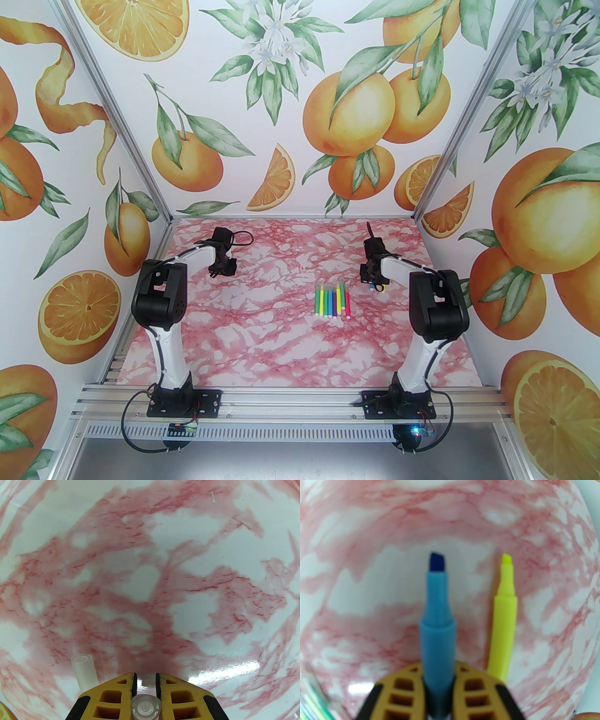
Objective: Open the pen caps
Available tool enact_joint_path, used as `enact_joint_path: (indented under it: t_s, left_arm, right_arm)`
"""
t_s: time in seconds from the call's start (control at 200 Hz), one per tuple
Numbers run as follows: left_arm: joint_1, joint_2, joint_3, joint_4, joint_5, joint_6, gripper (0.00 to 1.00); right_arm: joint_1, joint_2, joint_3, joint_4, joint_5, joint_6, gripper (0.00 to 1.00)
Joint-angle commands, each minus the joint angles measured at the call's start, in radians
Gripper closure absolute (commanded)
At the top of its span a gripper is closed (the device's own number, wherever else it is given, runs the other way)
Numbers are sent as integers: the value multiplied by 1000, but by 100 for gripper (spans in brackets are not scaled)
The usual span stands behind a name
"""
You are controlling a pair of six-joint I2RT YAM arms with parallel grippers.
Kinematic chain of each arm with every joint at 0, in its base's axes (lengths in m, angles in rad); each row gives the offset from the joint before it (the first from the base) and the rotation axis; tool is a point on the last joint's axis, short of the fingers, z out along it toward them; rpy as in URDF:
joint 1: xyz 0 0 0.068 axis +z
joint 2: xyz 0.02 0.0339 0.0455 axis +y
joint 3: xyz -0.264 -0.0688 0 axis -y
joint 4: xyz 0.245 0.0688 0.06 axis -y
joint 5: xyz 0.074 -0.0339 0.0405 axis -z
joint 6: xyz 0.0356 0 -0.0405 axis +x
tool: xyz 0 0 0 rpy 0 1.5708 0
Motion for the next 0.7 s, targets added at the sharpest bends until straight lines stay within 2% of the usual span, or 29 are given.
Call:
enact_joint_path:
  t_s: [0.0, 0.485, 0.696]
  left_arm:
    - [6, 22, 35, -14, -25, 14, 99]
    - [6, 34, 33, -11, -39, 12, 89]
    - [5, 29, 33, -29, -73, 16, 86]
  right_arm:
    - [-19, 31, 20, -17, 15, 8, 94]
    - [-21, 17, 5, -28, 19, 10, 82]
    - [-21, 14, 3, -30, 20, 10, 80]
